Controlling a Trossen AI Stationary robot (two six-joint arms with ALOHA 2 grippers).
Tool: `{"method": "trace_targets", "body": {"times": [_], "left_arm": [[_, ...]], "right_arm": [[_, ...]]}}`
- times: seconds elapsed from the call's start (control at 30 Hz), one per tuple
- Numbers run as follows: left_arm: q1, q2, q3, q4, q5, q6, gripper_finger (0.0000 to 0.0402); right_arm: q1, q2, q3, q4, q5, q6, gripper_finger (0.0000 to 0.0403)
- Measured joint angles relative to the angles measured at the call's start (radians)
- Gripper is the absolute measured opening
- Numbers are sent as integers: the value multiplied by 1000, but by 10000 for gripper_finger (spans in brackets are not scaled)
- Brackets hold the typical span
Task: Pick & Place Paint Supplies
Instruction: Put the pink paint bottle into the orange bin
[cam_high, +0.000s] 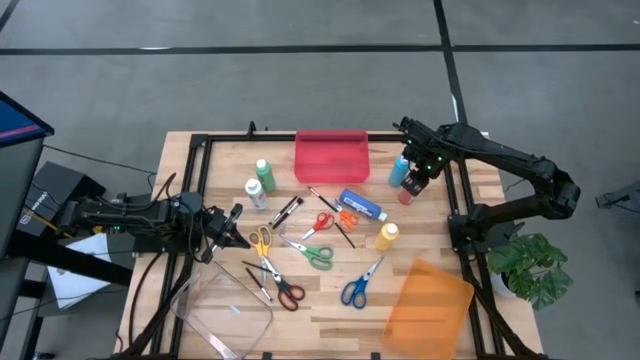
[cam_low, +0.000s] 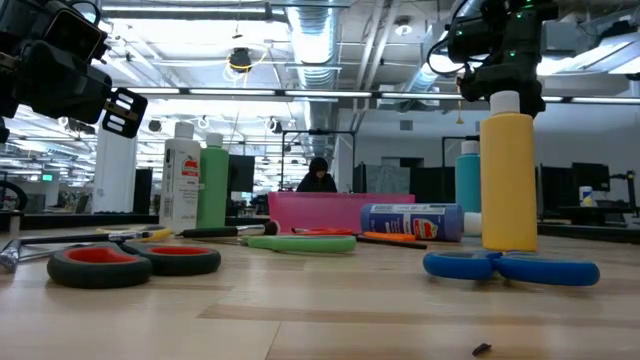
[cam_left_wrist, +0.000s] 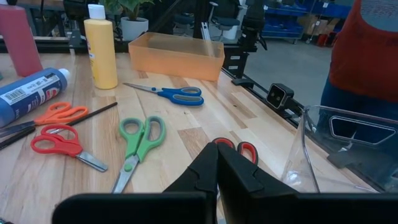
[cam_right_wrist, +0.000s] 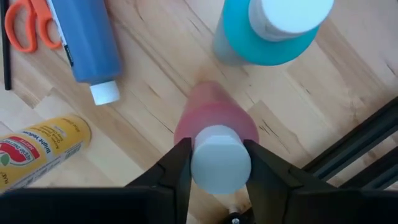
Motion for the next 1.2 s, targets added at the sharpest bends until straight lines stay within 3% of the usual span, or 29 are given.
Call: {"method": "trace_targets", "body": {"times": [0.3, 0.6, 0.87, 1.2], "left_arm": [[0, 0, 0, 0, 0, 0, 0], [0, 0, 0, 0, 0, 0, 0], [0, 0, 0, 0, 0, 0, 0], [0, 0, 0, 0, 0, 0, 0]], "right_arm": [[3, -16, 41, -74, 52, -3, 114], [105, -100, 269, -257, 52, 119, 114], [412, -206, 416, -325, -8, 431, 114], [888, -233, 426, -328, -4, 881, 114]]}}
